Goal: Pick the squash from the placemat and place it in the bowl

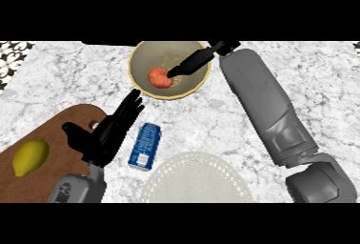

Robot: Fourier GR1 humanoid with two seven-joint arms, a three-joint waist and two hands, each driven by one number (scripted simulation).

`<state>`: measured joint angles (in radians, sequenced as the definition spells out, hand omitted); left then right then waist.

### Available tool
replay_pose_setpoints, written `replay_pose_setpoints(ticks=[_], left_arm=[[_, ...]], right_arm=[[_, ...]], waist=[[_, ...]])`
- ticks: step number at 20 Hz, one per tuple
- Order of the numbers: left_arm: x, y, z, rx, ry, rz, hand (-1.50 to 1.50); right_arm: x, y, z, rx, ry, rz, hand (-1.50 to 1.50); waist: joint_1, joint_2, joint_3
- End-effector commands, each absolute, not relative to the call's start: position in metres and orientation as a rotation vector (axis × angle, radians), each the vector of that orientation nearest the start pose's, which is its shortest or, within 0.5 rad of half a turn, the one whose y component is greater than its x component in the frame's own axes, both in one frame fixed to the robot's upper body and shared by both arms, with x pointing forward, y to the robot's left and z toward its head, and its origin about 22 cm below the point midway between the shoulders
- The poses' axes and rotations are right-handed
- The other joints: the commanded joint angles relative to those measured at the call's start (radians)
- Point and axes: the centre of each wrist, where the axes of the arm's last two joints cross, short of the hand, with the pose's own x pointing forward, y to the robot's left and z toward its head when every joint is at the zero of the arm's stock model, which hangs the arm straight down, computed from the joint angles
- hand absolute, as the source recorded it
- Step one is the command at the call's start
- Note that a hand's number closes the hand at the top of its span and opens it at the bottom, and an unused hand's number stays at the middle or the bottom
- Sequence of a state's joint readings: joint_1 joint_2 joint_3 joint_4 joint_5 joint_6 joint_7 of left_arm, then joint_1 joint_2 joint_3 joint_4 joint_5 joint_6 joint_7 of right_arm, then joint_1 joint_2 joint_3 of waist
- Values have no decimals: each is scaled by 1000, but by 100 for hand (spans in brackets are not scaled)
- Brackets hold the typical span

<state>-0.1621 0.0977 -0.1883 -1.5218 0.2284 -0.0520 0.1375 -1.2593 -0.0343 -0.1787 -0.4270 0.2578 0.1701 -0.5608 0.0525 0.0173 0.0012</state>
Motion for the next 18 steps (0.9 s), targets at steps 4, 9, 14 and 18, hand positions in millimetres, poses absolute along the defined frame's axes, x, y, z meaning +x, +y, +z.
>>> replay_pose_setpoints(ticks=[4, 9, 14, 18], left_arm=[[269, 209, 15, -254, -1477, -116, 0], [266, 218, 31, -252, -1485, -116, 0], [260, 215, 16, -226, -1463, -78, 0], [255, 214, 16, -232, -1469, -84, 0]], right_arm=[[469, -176, 155, 580, -2117, 545, -150], [444, -271, 119, 640, -2161, 530, -150], [399, -338, 85, 658, -2147, 555, 150], [357, -386, 66, 678, -2060, 587, 150]], waist=[[-57, -19, -1], [-78, -26, 0], [-108, -29, 0], [-113, -28, 1]])
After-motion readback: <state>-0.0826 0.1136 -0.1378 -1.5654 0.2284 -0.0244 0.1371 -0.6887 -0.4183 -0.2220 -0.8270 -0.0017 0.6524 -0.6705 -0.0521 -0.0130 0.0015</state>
